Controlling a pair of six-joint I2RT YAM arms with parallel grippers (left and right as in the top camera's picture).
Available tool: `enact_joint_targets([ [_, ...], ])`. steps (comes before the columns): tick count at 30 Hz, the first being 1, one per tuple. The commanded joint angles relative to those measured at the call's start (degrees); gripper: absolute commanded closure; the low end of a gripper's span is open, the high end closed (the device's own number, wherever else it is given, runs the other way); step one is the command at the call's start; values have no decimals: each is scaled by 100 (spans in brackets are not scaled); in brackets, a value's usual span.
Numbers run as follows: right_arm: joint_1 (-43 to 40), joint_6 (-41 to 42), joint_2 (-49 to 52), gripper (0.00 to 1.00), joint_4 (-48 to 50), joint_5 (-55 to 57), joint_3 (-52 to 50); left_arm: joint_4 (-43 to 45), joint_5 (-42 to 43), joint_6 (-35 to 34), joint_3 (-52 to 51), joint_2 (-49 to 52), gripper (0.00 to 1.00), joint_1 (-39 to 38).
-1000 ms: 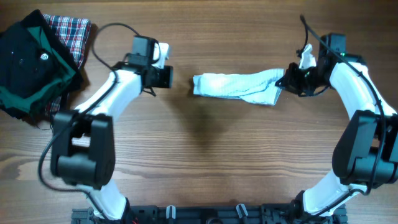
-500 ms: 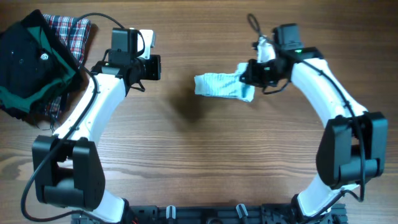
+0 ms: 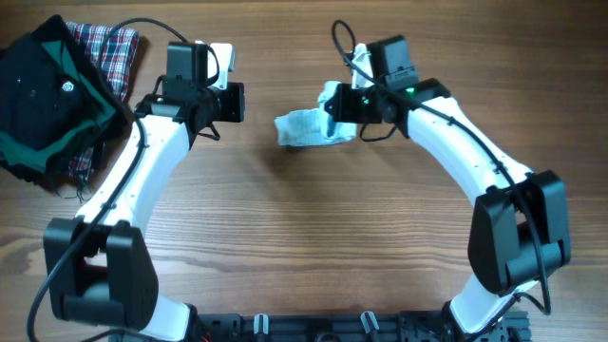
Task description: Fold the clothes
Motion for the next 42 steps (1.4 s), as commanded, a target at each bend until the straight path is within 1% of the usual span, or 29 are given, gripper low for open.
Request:
enact_joint_targets([
  [1,188,205,291,96,122,114,103,-22,-9,92,92,-219,96,15],
  [6,273,208,511,96,129,120,103,-22,-9,92,92,-223,96,15],
  [9,170,203,494,96,116,138,103,-24,-11,92,92,-254,96,59],
  [12,-59,146,433,96,-74,114,103,-24,-7,85,92,-295,96,160],
  [14,-264,-35,358,96,-304,48,103,-24,17,66,92,-317,96,188],
  [17,-527,-284,249,96,-608,48,103,-26,291,66,90,-315,96,160],
  [20,-721,-442,144,96,-824,48,103,-44,496,44,90,-306,96,72],
  [28,-1019,-599,-13,96,-1211,28,103,144,511,20,85,50,96,-407],
  [33,-1316,-739,-90,96,-1517,28,103,376,509,-129,85,302,96,-570],
  [39,-1742,-887,-361,96,-1718,26,103,435,511,-282,85,472,96,-581],
  [42,-1803,-933,-463,96,-1766,28,103,529,509,-669,85,581,96,-603],
])
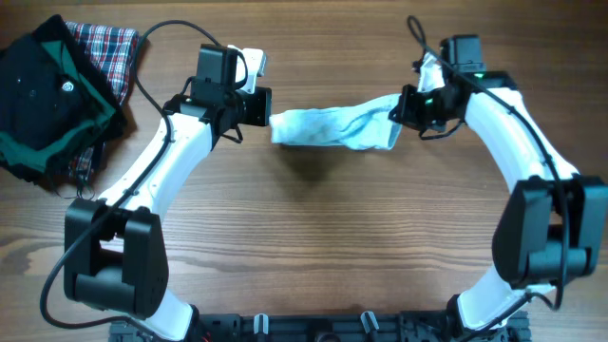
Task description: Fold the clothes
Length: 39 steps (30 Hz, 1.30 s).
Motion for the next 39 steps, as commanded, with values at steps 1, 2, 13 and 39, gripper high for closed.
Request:
enact_joint_targets([
  [1,-37,-184,-326,95,-48,-28,101,109,72,-542,85,199,96,-44],
  [2,-37,-179,-326,96,-52,-33,101,111,94,-734,83,256,96,-46],
  [13,-35,-157,-326,96,-70,-31,101,857,2105,-1283,81,1167,96,-2],
  [39,-46,-133,-326,96,-17,-26,101,1001,2745,-1388,79,1784,96,409],
])
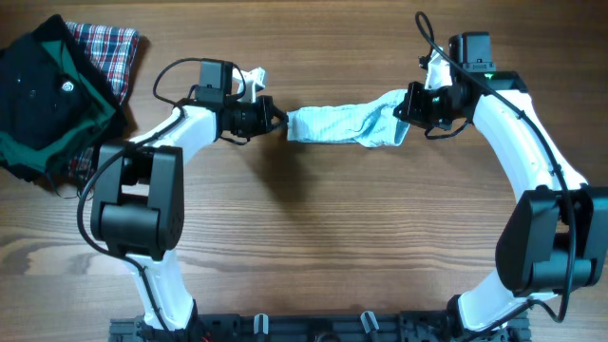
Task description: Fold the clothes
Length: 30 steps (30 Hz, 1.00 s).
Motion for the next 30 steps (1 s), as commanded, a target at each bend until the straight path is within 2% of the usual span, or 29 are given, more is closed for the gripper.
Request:
enact_joint_targets([
  [1,9,-44,-133,96,46,-26,101,39,131,-39,74,81,96,-26],
  [19,9,-26,-133,96,63,-7,101,509,131,-46,74,516,96,-304],
  [25,9,-26,-133,96,55,57,101,435,-623,-50,70,551,96,-476],
  [30,31,-26,-133,96,55,85,103,437,-688,-133,70,553,96,-505],
])
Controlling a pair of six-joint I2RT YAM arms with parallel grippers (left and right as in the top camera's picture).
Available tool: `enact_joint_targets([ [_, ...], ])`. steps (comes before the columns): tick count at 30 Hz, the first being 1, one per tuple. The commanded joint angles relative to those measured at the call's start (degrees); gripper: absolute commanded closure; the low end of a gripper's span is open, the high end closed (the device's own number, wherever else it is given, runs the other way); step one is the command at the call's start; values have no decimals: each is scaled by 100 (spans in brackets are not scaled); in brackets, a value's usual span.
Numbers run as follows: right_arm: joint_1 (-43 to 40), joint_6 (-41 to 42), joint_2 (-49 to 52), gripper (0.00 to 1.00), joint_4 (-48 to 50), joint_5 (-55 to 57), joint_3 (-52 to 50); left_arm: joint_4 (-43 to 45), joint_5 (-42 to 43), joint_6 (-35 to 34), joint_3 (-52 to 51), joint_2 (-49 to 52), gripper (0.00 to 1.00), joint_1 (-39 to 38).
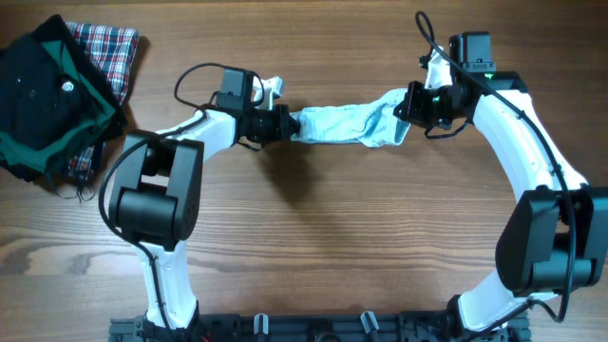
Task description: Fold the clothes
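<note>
A light blue cloth [342, 125] is stretched left to right across the far middle of the table. My left gripper [291, 123] is at its bunched left end, and its fingers look closed on that edge. The cloth's right end is bunched inside my right gripper [403, 109], which is shut on it. A shadow lies on the wood under the left part of the cloth.
At the far left corner a dark garment with green trim [43, 95] lies on top of a plaid garment [112, 47]. Both arm bases stand at the near edge of the wooden table [313, 247].
My left gripper has moved a little to the right, from just off the cloth's left edge onto it. The left arm's elbow has also come further right. The right arm and the cloth's right end are where they were.
At first my right gripper held the crumpled blue cloth near the table's far middle, with the left gripper apart from it. Then the right had moved right and the cloth was drawn out long. The left gripper was then at its left end, and now it is on that end.
</note>
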Motion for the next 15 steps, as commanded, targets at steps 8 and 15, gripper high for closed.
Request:
enact_joint_targets([
  [8,625,13,-131,96,264,72,125,-7,-317,-166,66,92,96,-55],
  [15,1320,577,-125,96,942,109,122,-11,-315,-164,66,92,96,-52],
])
